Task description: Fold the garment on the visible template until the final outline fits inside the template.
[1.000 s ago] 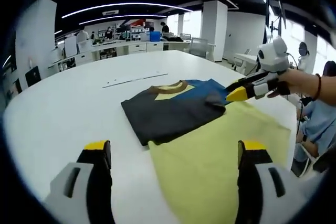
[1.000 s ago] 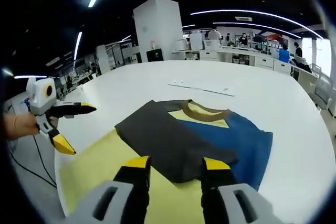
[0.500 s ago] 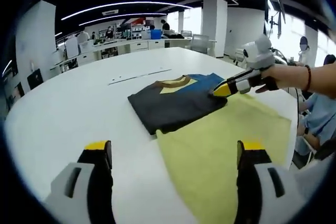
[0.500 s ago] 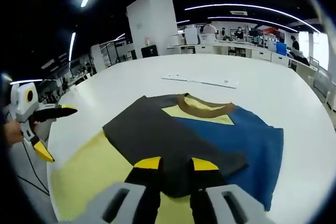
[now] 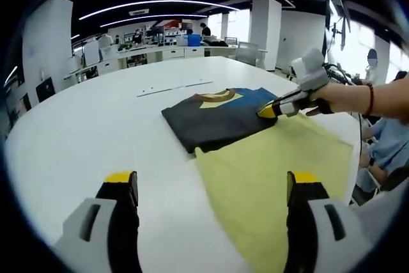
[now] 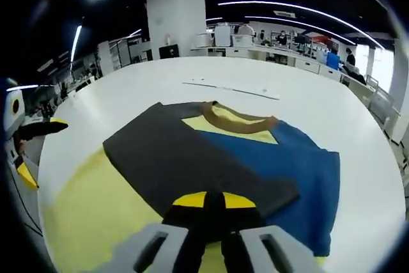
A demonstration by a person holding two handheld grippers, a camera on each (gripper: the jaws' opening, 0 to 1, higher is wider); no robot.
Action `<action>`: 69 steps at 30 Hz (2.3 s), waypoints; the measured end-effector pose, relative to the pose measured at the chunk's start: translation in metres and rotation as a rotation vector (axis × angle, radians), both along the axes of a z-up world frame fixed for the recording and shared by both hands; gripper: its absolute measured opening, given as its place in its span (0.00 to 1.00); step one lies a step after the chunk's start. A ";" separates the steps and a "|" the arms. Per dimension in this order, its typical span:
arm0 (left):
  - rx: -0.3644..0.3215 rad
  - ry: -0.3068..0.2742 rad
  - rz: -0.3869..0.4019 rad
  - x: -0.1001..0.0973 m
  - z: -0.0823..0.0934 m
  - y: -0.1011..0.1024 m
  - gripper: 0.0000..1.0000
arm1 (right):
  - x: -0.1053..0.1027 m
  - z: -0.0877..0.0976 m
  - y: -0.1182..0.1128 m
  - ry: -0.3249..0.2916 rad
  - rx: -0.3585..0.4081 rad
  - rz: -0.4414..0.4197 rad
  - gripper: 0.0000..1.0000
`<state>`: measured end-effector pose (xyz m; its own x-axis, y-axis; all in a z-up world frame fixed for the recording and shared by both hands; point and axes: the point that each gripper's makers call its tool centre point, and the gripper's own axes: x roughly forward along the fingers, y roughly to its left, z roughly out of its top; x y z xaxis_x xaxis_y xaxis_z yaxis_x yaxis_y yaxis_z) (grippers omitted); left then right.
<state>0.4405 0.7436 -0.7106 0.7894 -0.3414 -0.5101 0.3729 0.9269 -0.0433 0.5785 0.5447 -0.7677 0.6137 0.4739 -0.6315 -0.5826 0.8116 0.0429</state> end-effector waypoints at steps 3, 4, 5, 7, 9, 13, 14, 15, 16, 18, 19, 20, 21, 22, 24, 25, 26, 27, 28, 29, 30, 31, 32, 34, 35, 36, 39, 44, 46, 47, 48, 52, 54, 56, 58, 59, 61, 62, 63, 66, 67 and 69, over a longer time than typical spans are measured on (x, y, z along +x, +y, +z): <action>0.000 0.009 0.007 -0.003 -0.003 0.001 0.94 | 0.001 0.000 -0.001 0.016 0.024 -0.018 0.01; -0.001 0.010 0.008 -0.003 -0.003 0.001 0.94 | 0.000 0.000 -0.002 0.018 0.028 -0.019 0.01; -0.002 0.012 0.009 -0.004 -0.004 0.002 0.94 | 0.000 0.000 -0.002 0.019 0.031 -0.021 0.00; -0.005 0.015 0.011 -0.005 -0.004 0.002 0.94 | -0.001 0.000 -0.002 0.028 0.048 -0.032 0.00; -0.007 0.016 0.013 -0.006 -0.004 0.002 0.93 | -0.001 0.002 -0.004 0.031 0.062 -0.040 0.00; -0.011 0.016 0.022 -0.007 -0.003 0.005 0.93 | -0.003 0.010 -0.006 0.033 0.112 -0.057 0.00; -0.017 0.017 0.028 -0.007 -0.002 0.006 0.93 | -0.004 0.012 -0.008 0.030 0.119 -0.059 0.00; -0.020 0.017 0.032 -0.008 -0.001 0.006 0.93 | -0.006 0.015 -0.010 0.028 0.125 -0.060 0.00; -0.023 0.015 0.037 -0.008 0.000 0.007 0.93 | -0.006 0.016 -0.011 0.026 0.127 -0.061 0.00; -0.024 0.010 0.042 -0.008 0.002 0.007 0.93 | -0.010 0.022 -0.016 0.018 0.138 -0.068 0.00; -0.026 0.008 0.043 -0.008 0.002 0.008 0.93 | -0.011 0.025 -0.019 0.011 0.145 -0.077 0.00; -0.026 0.008 0.044 -0.008 0.002 0.008 0.93 | -0.013 0.028 -0.022 0.009 0.151 -0.083 0.00; -0.026 0.008 0.045 -0.009 0.003 0.008 0.93 | -0.013 0.030 -0.024 0.002 0.160 -0.095 0.00; -0.025 0.008 0.045 -0.010 0.003 0.007 0.93 | -0.015 0.034 -0.029 -0.008 0.166 -0.109 0.00; -0.024 0.009 0.044 -0.010 0.003 0.007 0.93 | -0.019 0.038 -0.037 -0.018 0.172 -0.134 0.00; -0.025 0.009 0.044 -0.011 0.003 0.007 0.93 | -0.021 0.039 -0.040 -0.024 0.176 -0.144 0.00; -0.026 0.009 0.045 -0.011 0.003 0.007 0.93 | -0.024 0.041 -0.044 -0.026 0.182 -0.159 0.00; -0.028 0.009 0.045 -0.011 0.003 0.007 0.93 | -0.026 0.042 -0.047 -0.030 0.185 -0.168 0.00; -0.029 0.008 0.044 -0.011 0.003 0.007 0.93 | -0.028 0.043 -0.052 -0.035 0.188 -0.180 0.00; -0.027 0.008 0.043 -0.012 0.004 0.007 0.93 | -0.031 0.043 -0.054 -0.036 0.189 -0.187 0.00; -0.026 0.006 0.042 -0.012 0.005 0.007 0.93 | -0.034 0.043 -0.059 -0.037 0.191 -0.204 0.00; -0.026 0.006 0.041 -0.013 0.005 0.007 0.93 | -0.037 0.043 -0.061 -0.037 0.194 -0.215 0.00; -0.026 0.006 0.041 -0.013 0.005 0.007 0.93 | -0.039 0.042 -0.064 -0.036 0.198 -0.226 0.00; -0.027 0.006 0.041 -0.014 0.005 0.007 0.93 | -0.045 0.040 -0.068 -0.032 0.202 -0.243 0.00; -0.026 0.008 0.040 -0.015 0.005 0.007 0.93 | -0.047 0.039 -0.070 -0.028 0.204 -0.252 0.00; -0.024 0.010 0.040 -0.015 0.005 0.008 0.93 | -0.050 0.037 -0.073 -0.024 0.209 -0.269 0.00; -0.022 0.013 0.039 -0.016 0.004 0.007 0.93 | -0.055 0.034 -0.080 -0.016 0.225 -0.303 0.00; -0.023 0.016 0.039 -0.018 0.004 0.006 0.93 | -0.057 0.032 -0.084 0.005 0.262 -0.346 0.00; -0.025 0.014 0.044 -0.018 0.004 0.007 0.93 | -0.058 0.032 -0.084 0.006 0.271 -0.361 0.00; -0.026 0.015 0.045 -0.019 0.004 0.007 0.93 | -0.058 0.031 -0.085 0.010 0.268 -0.370 0.00; -0.027 0.017 0.047 -0.019 0.004 0.008 0.93 | -0.059 0.030 -0.085 0.014 0.265 -0.374 0.00; -0.020 0.019 0.049 -0.022 0.003 0.010 0.93 | -0.063 0.026 -0.091 0.025 0.266 -0.403 0.00; -0.019 0.021 0.050 -0.023 0.002 0.010 0.93 | -0.066 0.024 -0.093 0.032 0.261 -0.406 0.00; -0.018 0.021 0.050 -0.024 0.003 0.010 0.93 | -0.068 0.022 -0.097 0.040 0.251 -0.409 0.00; -0.017 0.019 0.050 -0.025 0.003 0.010 0.94 | -0.071 0.022 -0.099 0.045 0.251 -0.410 0.00; -0.017 0.019 0.049 -0.026 0.003 0.009 0.94 | -0.072 0.022 -0.099 0.048 0.248 -0.409 0.00; -0.016 0.020 0.046 -0.027 0.004 0.009 0.95 | -0.074 0.024 -0.099 0.044 0.244 -0.391 0.01; -0.016 0.019 0.045 -0.027 0.004 0.008 0.96 | -0.076 0.026 -0.099 0.043 0.242 -0.380 0.05; -0.016 0.018 0.042 -0.028 0.004 0.007 0.97 | -0.076 0.027 -0.099 0.041 0.239 -0.374 0.08; -0.016 0.015 0.037 -0.029 0.006 0.005 0.99 | -0.078 0.032 -0.098 0.028 0.244 -0.349 0.22; -0.019 0.013 0.036 -0.030 0.007 0.004 0.99 | -0.078 0.034 -0.097 0.025 0.247 -0.339 0.26; -0.023 0.012 0.032 -0.030 0.007 0.004 0.99 | -0.080 0.037 -0.095 0.023 0.254 -0.322 0.36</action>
